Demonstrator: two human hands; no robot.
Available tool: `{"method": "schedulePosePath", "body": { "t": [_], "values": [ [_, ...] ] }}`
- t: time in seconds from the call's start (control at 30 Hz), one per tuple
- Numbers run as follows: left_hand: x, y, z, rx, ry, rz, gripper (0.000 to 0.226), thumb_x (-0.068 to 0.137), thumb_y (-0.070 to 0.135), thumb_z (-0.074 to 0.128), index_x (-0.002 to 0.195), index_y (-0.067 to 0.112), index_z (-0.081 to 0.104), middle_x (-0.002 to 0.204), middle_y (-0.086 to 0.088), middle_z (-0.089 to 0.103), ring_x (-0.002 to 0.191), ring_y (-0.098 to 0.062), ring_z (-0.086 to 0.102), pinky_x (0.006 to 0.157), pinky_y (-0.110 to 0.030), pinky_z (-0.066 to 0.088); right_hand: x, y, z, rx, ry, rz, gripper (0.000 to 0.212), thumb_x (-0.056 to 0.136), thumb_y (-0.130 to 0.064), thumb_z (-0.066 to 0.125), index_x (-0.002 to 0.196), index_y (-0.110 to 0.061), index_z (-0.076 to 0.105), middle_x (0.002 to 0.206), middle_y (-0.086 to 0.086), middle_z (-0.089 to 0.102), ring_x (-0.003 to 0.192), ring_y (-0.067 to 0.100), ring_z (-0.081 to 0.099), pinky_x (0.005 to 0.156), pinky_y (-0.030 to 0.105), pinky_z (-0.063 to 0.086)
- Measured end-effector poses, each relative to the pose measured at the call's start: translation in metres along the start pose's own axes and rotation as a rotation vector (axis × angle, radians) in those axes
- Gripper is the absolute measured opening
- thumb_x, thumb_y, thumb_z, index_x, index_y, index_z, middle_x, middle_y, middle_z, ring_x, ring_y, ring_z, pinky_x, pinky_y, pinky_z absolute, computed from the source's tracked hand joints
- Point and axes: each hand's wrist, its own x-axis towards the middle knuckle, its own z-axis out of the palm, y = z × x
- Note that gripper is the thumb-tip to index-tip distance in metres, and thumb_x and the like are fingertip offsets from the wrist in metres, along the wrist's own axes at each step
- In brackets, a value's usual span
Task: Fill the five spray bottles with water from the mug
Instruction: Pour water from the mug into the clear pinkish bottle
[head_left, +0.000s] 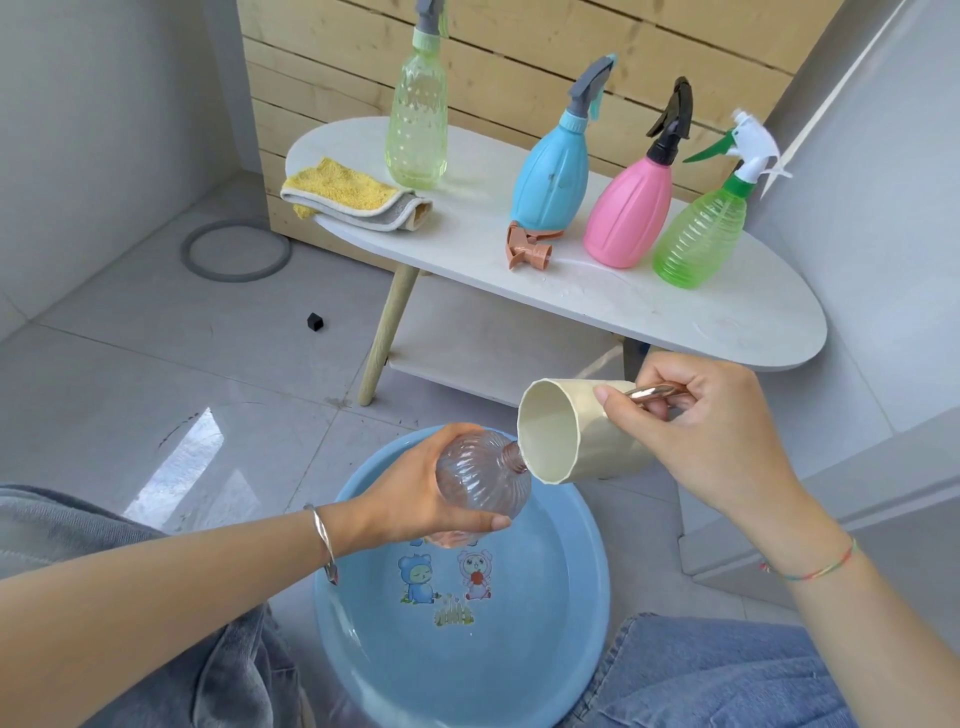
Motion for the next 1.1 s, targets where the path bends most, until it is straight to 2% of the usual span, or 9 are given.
{"method": "schedulePosePath", "body": {
  "t": [0.07,0.13,0.3,0.53,0.7,0.77,0.9,1.0,1.1],
  "values": [
    [0.001,0.001,-0.001,-0.029,-0.004,0.003,0.092,0.047,0.060,0.088,0.127,0.039,0.048,0.121,0.019,0.062,0.114,-0.001,0.059,0.100,-0.026,0.047,0.001,0.001,-0.001,0.005,0.002,-0.011,0.045,0.076,-0.026,0.074,0.052,-0.014,0.038,0.050,-0.005,0.036,0.049,0.009,0.031,0.048,0.016,0.023],
    [0.001,0.004,-0.001,-0.042,-0.001,0.008,0.091,0.048,0.059,0.088,0.127,0.039,0.048,0.121,0.018,0.062,0.113,0.000,0.059,0.099,-0.026,0.047,0.003,0.002,-0.004,0.023,0.007,-0.003,0.045,0.078,-0.021,0.077,0.052,-0.014,0.040,0.049,-0.006,0.036,0.049,0.009,0.031,0.049,0.017,0.024],
    [0.003,0.014,-0.002,-0.073,0.021,0.017,0.088,0.046,0.061,0.086,0.123,0.042,0.048,0.116,0.023,0.062,0.110,0.004,0.059,0.093,-0.017,0.046,0.009,-0.003,-0.013,0.007,0.010,-0.021,0.043,0.077,-0.015,0.077,0.053,-0.010,0.042,0.051,-0.005,0.037,0.049,0.009,0.031,0.048,0.015,0.024],
    [0.003,0.028,-0.002,-0.110,0.037,0.071,0.083,0.052,0.047,0.094,0.121,0.040,0.049,0.110,0.033,0.061,0.107,0.011,0.056,0.085,-0.002,0.041,0.020,-0.019,-0.029,-0.079,-0.037,-0.196,0.040,0.075,-0.027,0.070,0.053,-0.010,0.041,0.051,-0.003,0.037,0.054,0.010,0.034,0.053,0.016,0.028],
    [0.001,0.036,0.000,-0.155,0.038,0.096,0.086,0.050,0.053,0.088,0.125,0.036,0.050,0.118,0.021,0.063,0.111,0.006,0.058,0.090,-0.006,0.042,0.025,-0.035,-0.039,-0.143,-0.048,-0.210,0.041,0.074,-0.034,0.071,0.053,-0.015,0.040,0.051,-0.004,0.037,0.056,0.015,0.035,0.056,0.036,0.037],
    [-0.001,0.039,0.001,-0.174,0.047,0.100,0.085,0.050,0.050,0.090,0.125,0.035,0.051,0.118,0.019,0.064,0.110,0.006,0.059,0.088,-0.006,0.043,0.027,-0.041,-0.041,-0.170,-0.053,-0.219,0.043,0.074,-0.035,0.070,0.053,-0.012,0.040,0.050,-0.003,0.037,0.056,0.018,0.036,0.056,0.038,0.038],
    [-0.006,0.047,0.002,-0.213,0.038,0.131,0.078,0.060,0.030,0.094,0.125,0.031,0.051,0.117,0.015,0.065,0.106,0.007,0.060,0.083,-0.005,0.044,0.026,-0.057,-0.045,-0.212,-0.058,-0.251,0.046,0.074,-0.035,0.069,0.054,-0.007,0.039,0.052,0.004,0.038,0.058,0.024,0.036,0.056,0.040,0.036],
    [-0.009,0.052,0.001,-0.245,0.038,0.137,0.083,0.051,0.044,0.093,0.123,0.033,0.052,0.116,0.015,0.065,0.106,0.004,0.061,0.084,-0.008,0.046,0.026,-0.068,-0.047,-0.258,-0.058,-0.319,0.048,0.075,-0.038,0.067,0.054,-0.005,0.039,0.051,0.005,0.039,0.057,0.025,0.035,0.054,0.037,0.034],
    [-0.009,0.055,0.001,-0.283,0.042,0.136,0.078,0.054,0.038,0.095,0.120,0.033,0.053,0.113,0.016,0.067,0.105,0.004,0.062,0.084,-0.009,0.047,0.027,-0.074,-0.048,-0.293,-0.054,-0.378,0.045,0.075,-0.035,0.067,0.053,-0.008,0.039,0.050,0.001,0.038,0.057,0.023,0.035,0.054,0.034,0.034]
  ]
}}
